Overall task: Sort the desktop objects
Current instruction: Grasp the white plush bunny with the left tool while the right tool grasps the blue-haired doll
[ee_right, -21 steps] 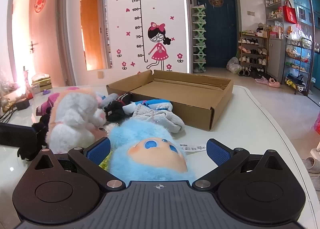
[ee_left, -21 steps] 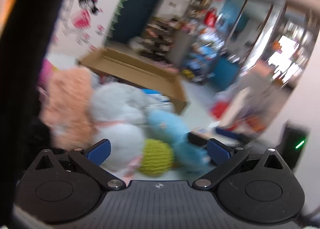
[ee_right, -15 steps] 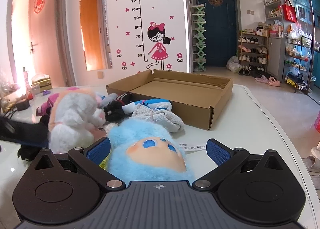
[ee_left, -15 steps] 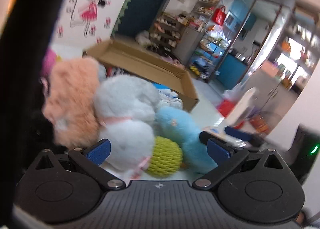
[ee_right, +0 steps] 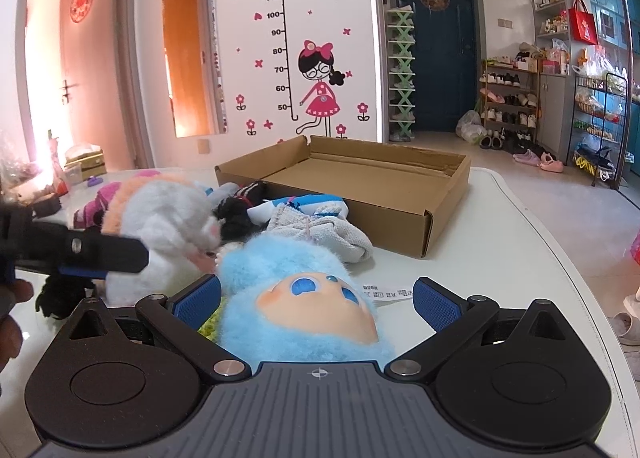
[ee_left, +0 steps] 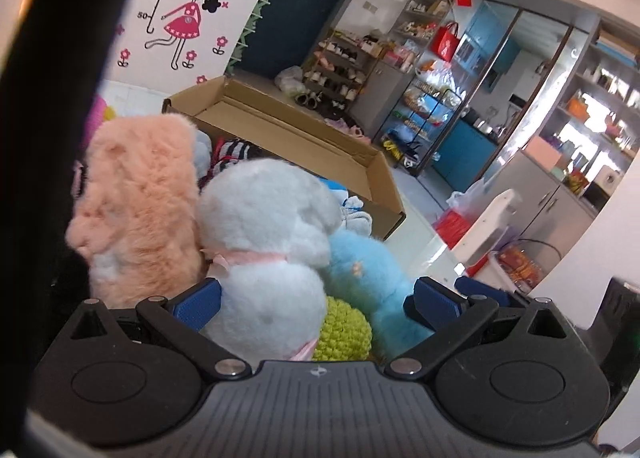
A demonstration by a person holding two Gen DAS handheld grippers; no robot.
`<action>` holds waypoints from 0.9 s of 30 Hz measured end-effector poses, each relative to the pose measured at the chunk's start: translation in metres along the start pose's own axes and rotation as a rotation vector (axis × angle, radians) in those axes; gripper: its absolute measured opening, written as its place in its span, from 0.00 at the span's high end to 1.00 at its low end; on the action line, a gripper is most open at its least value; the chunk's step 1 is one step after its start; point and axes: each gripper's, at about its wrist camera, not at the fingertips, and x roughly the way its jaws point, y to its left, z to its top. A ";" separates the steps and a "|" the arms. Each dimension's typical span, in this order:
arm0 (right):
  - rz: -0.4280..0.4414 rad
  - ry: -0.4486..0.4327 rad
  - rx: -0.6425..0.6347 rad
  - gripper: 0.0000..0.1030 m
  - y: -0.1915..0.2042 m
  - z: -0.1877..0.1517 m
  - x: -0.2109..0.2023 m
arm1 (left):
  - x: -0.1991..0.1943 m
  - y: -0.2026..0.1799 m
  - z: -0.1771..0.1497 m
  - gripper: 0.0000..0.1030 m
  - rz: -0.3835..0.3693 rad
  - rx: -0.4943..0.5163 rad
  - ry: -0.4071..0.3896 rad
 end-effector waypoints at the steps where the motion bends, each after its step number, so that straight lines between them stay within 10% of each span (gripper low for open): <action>1: 0.001 0.002 -0.001 0.00 0.000 0.000 0.000 | 0.004 0.000 0.001 0.01 0.003 0.006 0.009; 27: -0.039 0.049 -0.012 0.00 0.004 -0.004 0.017 | 0.016 -0.006 -0.005 0.08 0.283 0.264 -0.023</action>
